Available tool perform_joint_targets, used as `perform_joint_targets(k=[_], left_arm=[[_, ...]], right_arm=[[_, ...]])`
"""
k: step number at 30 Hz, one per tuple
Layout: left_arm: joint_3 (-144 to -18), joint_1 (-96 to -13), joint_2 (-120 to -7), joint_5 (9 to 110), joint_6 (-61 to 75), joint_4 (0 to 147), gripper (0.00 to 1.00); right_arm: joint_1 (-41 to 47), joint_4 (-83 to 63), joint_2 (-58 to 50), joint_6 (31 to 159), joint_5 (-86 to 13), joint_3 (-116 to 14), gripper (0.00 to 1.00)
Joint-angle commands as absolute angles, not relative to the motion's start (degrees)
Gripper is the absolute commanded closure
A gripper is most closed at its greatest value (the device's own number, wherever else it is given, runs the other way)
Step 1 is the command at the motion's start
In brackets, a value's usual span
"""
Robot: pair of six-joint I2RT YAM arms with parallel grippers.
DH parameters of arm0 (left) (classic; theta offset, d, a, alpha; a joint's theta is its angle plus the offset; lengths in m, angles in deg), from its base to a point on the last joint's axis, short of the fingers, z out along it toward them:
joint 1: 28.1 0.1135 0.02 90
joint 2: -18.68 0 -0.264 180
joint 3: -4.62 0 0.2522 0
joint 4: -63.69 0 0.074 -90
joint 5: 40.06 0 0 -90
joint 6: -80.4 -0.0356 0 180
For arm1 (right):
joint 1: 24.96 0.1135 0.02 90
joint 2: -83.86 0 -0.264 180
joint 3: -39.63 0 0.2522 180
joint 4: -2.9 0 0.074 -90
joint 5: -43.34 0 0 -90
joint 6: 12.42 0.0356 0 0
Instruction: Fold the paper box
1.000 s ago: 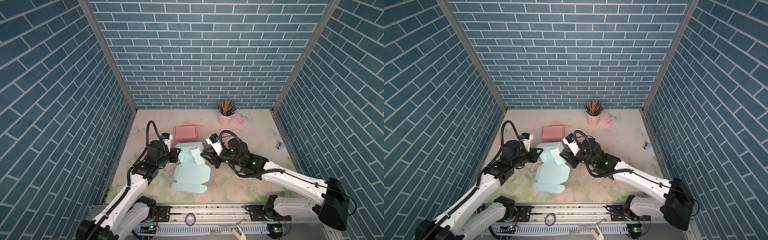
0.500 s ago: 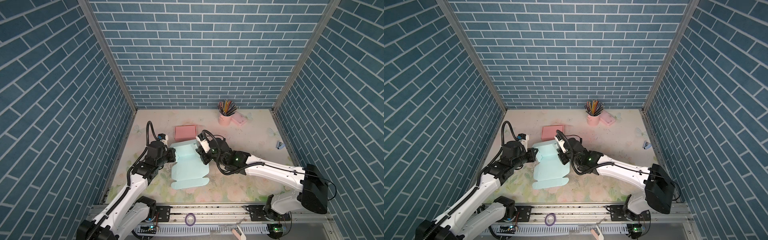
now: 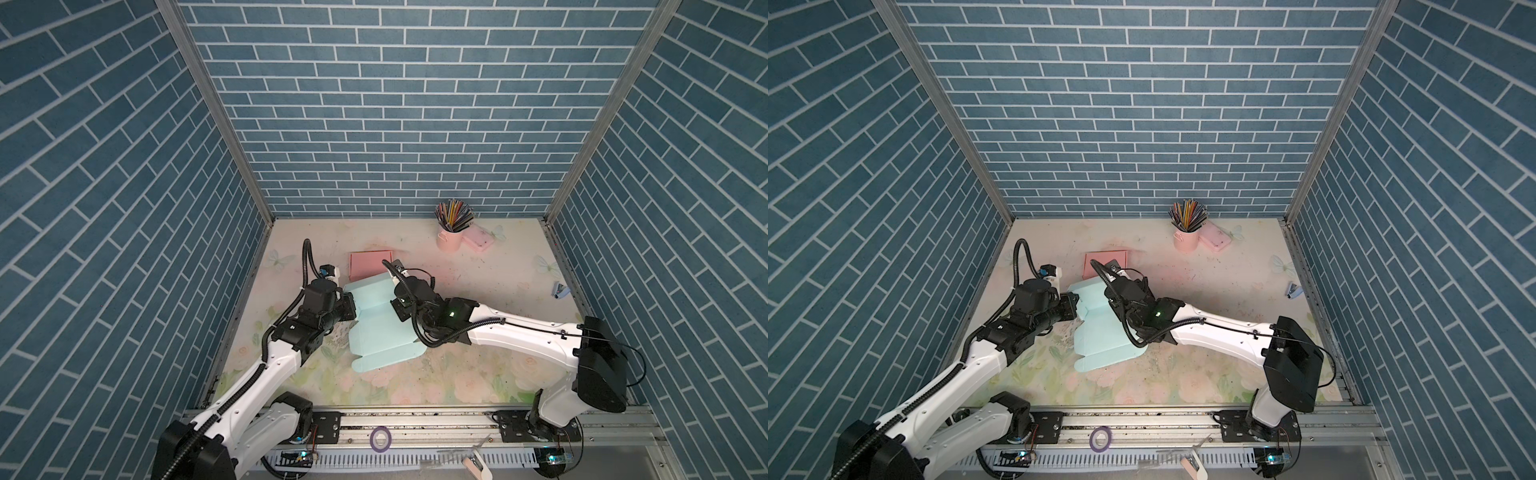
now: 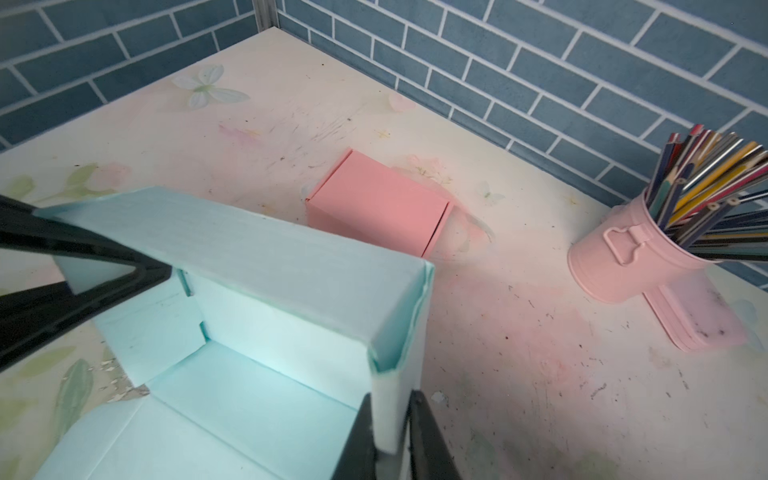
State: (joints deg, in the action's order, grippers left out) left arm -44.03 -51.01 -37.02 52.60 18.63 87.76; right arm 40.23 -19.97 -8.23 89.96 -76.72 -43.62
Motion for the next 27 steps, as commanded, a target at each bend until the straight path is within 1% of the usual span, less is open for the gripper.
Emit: perform_joint_targets(k=[1,5,9,13,17,19,21,24,27], left_arm=[[-44.9,-53.6,-37.2,54.0,19.7,83.5,1.00],[-44.9,-55.3,-38.7,52.5,20.7,81.7,1.00],[-45.2,-56.5,-39.5,51.4,21.0,81.0,1.00],[-44.6,-57.1,-39.4,50.9,21.4,80.1,1.00],[-44.4,-58.0,-39.7,50.2,21.7,79.9,1.00],[-44.1,-58.1,-39.4,50.2,22.0,79.7,1.00],[-43.9,-58.2,-39.2,49.9,22.2,79.5,1.00],[-43.8,-58.5,-39.0,49.7,22.2,79.6,1.00],[-43.8,-58.7,-39.0,49.5,22.3,79.3,1.00]], right_arm=[[40.4,-21.9,-10.7,88.3,-81.4,-45.1,0.84],[41.0,-22.8,-13.3,86.5,-84.9,-47.0,0.84],[41.0,-22.0,-13.7,86.1,-87.5,-46.5,0.84],[41.1,-21.8,-13.7,85.4,-89.7,-45.9,0.90],[41.2,-21.1,-14.4,84.1,-92.0,-45.6,0.98],[41.6,-21.1,-15.2,82.9,-93.1,-46.0,1.00],[42.3,-21.9,-16.7,81.7,-94.8,-47.2,0.99],[43.0,-21.9,-17.6,80.8,-95.6,-47.5,0.91],[43.1,-21.1,-17.2,80.8,-95.4,-46.8,0.88]])
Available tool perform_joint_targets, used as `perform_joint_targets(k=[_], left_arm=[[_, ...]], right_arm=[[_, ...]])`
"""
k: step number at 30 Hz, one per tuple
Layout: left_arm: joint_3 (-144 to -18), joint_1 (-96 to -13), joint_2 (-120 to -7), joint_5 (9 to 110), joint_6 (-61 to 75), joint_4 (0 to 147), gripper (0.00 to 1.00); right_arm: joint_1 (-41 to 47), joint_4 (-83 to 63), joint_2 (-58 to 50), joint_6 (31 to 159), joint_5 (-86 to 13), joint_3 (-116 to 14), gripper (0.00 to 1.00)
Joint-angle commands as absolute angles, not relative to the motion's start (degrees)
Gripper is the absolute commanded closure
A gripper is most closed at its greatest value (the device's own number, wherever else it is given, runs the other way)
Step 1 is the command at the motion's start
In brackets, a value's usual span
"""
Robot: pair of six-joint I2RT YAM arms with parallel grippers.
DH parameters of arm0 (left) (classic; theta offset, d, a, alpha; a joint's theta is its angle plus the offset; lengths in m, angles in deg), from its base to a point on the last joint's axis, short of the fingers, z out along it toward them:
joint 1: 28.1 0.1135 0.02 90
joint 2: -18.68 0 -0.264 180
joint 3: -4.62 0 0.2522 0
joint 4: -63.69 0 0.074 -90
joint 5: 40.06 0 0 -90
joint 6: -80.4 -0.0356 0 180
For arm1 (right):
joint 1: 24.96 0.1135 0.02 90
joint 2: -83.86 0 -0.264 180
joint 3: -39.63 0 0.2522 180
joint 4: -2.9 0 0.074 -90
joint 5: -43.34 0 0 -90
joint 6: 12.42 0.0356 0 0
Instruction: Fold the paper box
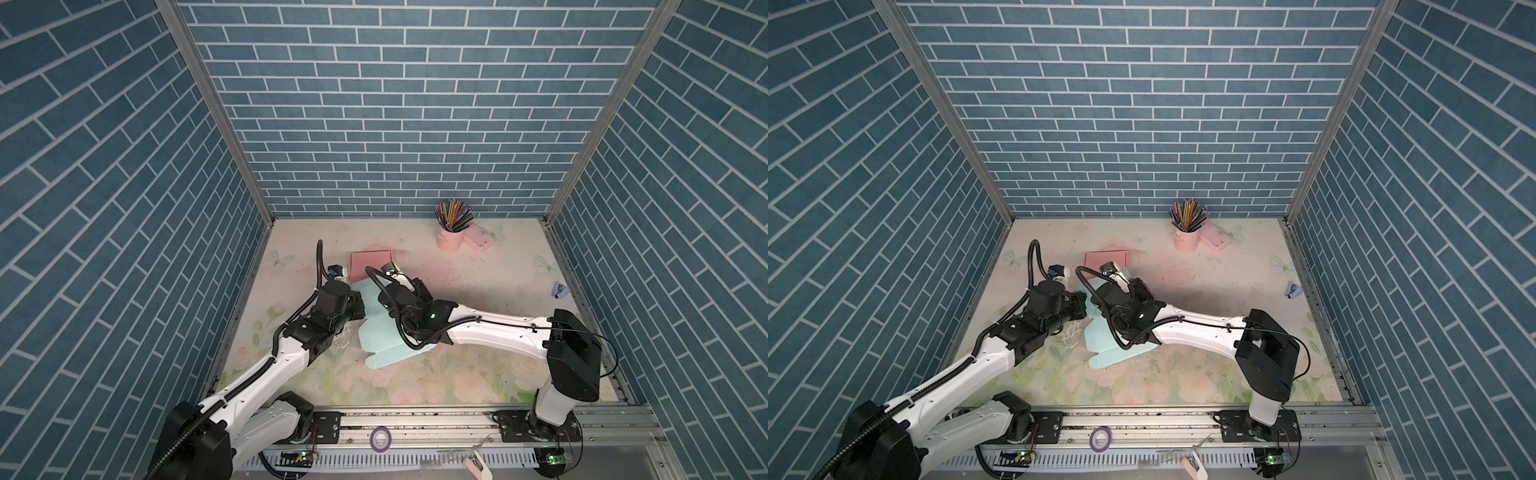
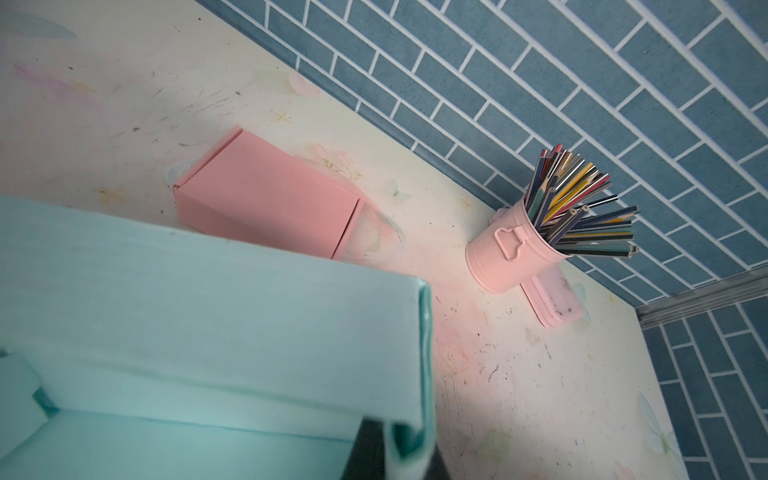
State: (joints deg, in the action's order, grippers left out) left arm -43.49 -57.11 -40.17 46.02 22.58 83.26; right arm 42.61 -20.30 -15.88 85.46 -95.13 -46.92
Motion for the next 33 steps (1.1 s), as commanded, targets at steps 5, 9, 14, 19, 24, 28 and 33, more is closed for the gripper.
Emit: perform_joint_targets(k=[5,9,14,19,24,28,33], left_arm=[[-43.6,-59.0,-39.4,49.5,22.4,78.8,1.00],[-43.4,-59.2,-39.2,49.3,22.4,78.9,1.00],[-43.2,-59.3,-39.1,49.1,22.5,78.8,1.00],[-43.0,-59.4,-39.6,49.0,22.7,78.1,1.00],[-42.8,-59.5,-40.5,48.8,22.7,77.7,1.00],[-42.6,-59.6,-40.3,48.5,22.7,77.5,1.00],[-42.3,-59.7,-40.3,48.4,22.9,77.3,1.00]], right_arm=[[43.1,-20.7,-16.8,80.5,-95.6,-46.5,0.94],[43.1,-20.3,-17.8,79.5,-96.4,-46.7,0.97],[43.2,-20.2,-18.4,79.0,-97.1,-47.1,0.90],[43.3,-18.2,-16.6,78.9,-97.2,-45.0,0.83],[43.4,-17.7,-16.5,79.2,-97.3,-44.4,0.81],[43.4,-17.4,-16.6,79.1,-97.4,-44.3,0.83],[43.4,-17.1,-17.4,78.9,-97.5,-44.5,0.87]])
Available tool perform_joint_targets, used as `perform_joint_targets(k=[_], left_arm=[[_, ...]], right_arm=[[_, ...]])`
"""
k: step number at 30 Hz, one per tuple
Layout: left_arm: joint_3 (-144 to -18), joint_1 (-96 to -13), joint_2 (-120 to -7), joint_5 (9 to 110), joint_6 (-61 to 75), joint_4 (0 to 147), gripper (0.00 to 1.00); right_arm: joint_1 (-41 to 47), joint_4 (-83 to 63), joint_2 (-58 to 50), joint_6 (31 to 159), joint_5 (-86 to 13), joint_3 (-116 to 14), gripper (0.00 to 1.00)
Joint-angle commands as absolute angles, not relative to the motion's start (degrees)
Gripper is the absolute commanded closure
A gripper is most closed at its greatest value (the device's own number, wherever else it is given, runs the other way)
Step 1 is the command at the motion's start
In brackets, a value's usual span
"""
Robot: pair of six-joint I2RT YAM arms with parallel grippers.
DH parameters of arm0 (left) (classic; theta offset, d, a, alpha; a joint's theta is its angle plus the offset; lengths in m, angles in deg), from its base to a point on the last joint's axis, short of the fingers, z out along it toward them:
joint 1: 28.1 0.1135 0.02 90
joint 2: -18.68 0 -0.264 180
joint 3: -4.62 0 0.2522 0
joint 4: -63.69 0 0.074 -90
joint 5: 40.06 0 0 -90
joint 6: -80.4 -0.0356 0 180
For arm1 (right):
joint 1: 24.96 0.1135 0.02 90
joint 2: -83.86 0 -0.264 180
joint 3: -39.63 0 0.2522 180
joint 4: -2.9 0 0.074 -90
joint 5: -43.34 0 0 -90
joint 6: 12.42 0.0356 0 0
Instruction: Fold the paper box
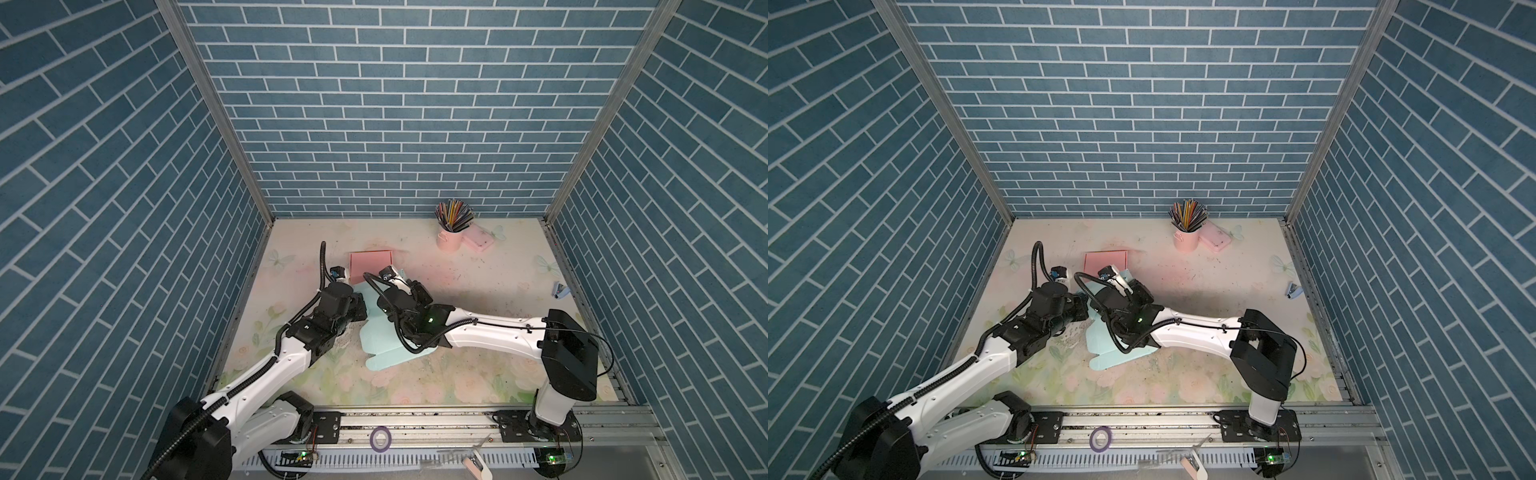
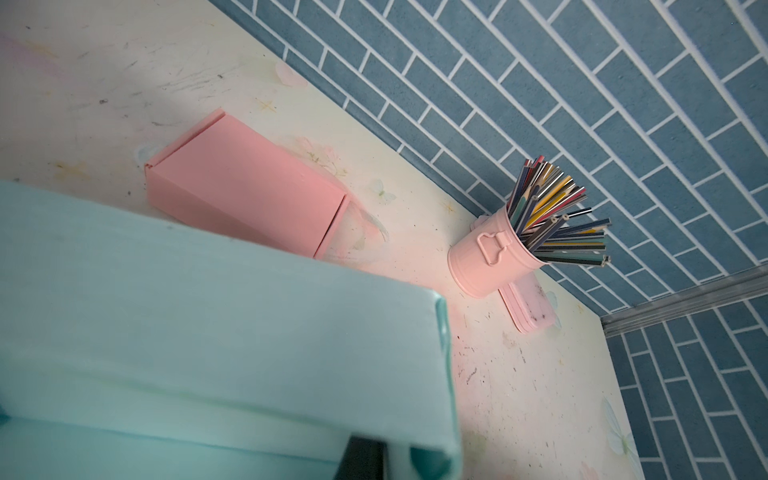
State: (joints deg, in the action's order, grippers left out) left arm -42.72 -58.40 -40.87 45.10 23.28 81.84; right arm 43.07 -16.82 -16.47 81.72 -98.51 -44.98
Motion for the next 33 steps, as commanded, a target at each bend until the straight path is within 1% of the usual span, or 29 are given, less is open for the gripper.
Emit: perform_joint_targets(k=[1,4,10,14,20,22,25,29,31,33], left_arm=[[-42.3,-59.7,-40.3,48.4,22.9,77.3,1.00],[-42.4,-59.7,-40.3,48.3,22.9,77.3,1.00],[-42.4,-59.7,-40.8,47.9,22.7,77.1,1.00],[-42.3,-59.7,-41.7,47.8,22.7,76.5,1.00],[-42.3,-59.7,-42.7,47.0,21.5,76.1,1.00],[-42.7,-59.7,-42.8,46.6,20.3,76.7,1.00],[-42.6,-59.7,-42.8,46.2,18.5,76.5,1.00],[-42.8,-59.7,-43.7,47.5,14.7,76.1,1.00],[-42.8,-59.7,-44.1,49.1,11.7,75.2,1.00],[-42.6,-59.7,-44.6,51.3,8.3,74.2,0.99]], right_arm=[[43.4,-17.2,-17.5,78.9,-97.5,-44.6,0.87],[43.5,-17.0,-17.2,78.6,-97.7,-44.6,0.84],[44.1,-16.0,-14.4,79.0,-96.2,-43.6,0.69],[44.4,-16.1,-11.4,82.0,-92.2,-42.6,0.56],[44.4,-16.6,-3.8,86.2,-87.0,-39.0,0.45],[44.4,-16.9,-0.2,87.7,-84.5,-37.2,0.43],[44.4,-13.7,6.5,89.1,-78.8,-32.3,0.41],[44.3,-5.6,16.3,89.0,-68.1,-24.0,0.39],[43.6,-4.8,19.6,90.0,-64.1,-22.4,0.37],[41.0,-6.6,21.3,92.6,-59.8,-22.9,0.36]])
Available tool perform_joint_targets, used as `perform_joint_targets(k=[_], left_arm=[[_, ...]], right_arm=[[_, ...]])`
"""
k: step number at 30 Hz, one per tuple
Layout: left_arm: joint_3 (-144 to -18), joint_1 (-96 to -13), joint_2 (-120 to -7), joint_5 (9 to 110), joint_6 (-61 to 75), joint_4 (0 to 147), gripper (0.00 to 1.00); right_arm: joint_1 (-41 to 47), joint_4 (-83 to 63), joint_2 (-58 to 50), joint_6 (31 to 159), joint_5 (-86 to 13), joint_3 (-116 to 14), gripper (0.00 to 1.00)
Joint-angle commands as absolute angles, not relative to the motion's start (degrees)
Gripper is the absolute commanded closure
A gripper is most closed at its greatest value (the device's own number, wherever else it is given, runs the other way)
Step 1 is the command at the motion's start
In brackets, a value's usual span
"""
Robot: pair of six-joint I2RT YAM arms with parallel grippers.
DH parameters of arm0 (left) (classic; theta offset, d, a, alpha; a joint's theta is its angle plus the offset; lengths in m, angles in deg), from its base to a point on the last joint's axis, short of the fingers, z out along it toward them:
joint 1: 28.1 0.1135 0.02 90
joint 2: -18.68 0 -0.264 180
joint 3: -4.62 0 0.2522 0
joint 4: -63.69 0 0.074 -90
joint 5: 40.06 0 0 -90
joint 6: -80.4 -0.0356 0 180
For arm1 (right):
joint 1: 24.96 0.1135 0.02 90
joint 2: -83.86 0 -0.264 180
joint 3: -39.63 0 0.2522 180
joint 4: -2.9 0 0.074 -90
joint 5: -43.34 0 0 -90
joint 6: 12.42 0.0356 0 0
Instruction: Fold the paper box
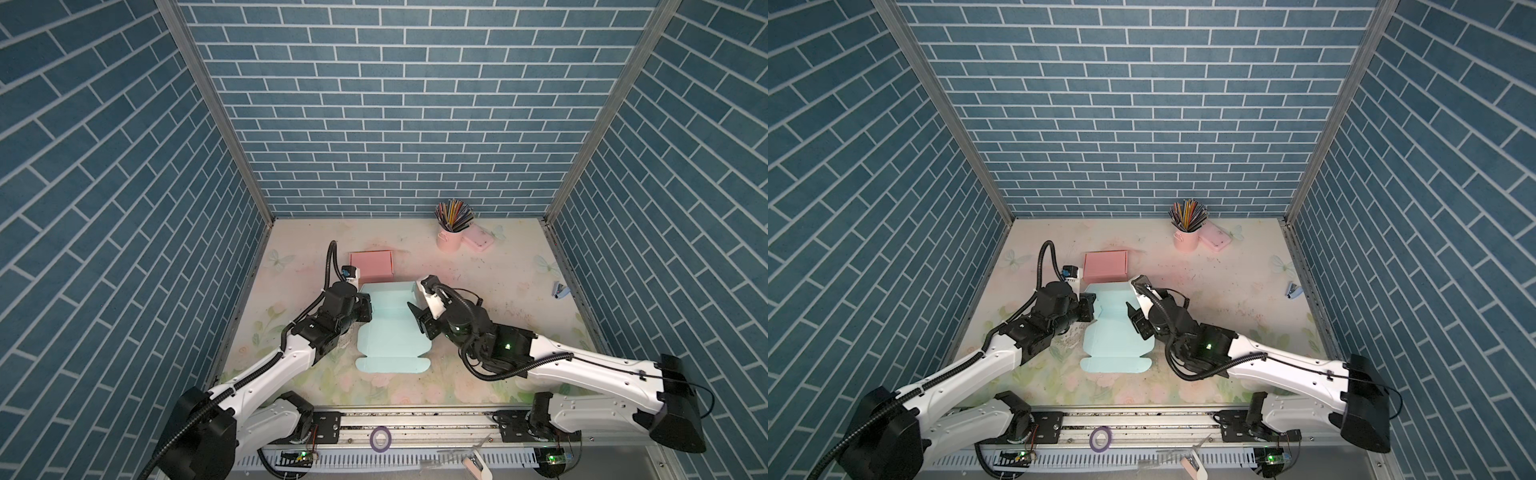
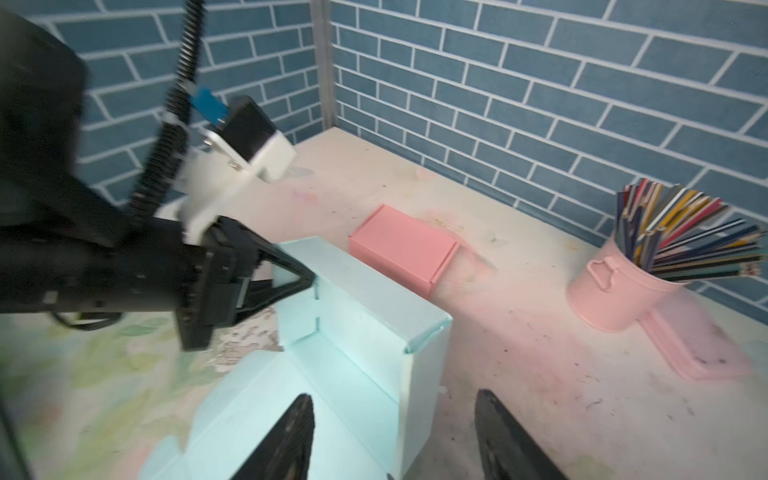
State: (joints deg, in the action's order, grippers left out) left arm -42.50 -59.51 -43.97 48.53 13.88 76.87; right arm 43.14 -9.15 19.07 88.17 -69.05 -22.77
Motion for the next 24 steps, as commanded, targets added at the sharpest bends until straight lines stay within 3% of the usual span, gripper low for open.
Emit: perform_joint_targets(k=[1,7,13,18,24], left_arm=[[-42.8,-59.7,-45.2,53.2,6.3,73.9,0.98],[-46.9,-60.3,-48.5,59.5,-2.0,78.6,0.96],[-50.0,-62.9,-52.0,61.5,-5.4,81.0,0.93],[-55.2,-67.1,-57.7,55.5,-8.2,86.8,0.93],[-55.9,-68.7,-61.4,55.8,-9.7,83.5,0.93]], right_arm=[[39.0,-7.1,22.0,94.6,-56.7,-22.9,0.36],[26.8,-5.9,23.7,103.2,-39.3,-21.9,0.36],[22.6,-7.3,21.8,103.9,-33.7,-22.2,0.36],[20.2,-4.0,18.8,105.7,-30.3,-19.3,0.36],[17.2,-3.9,16.4,105.7,-27.9,-15.7,0.37]])
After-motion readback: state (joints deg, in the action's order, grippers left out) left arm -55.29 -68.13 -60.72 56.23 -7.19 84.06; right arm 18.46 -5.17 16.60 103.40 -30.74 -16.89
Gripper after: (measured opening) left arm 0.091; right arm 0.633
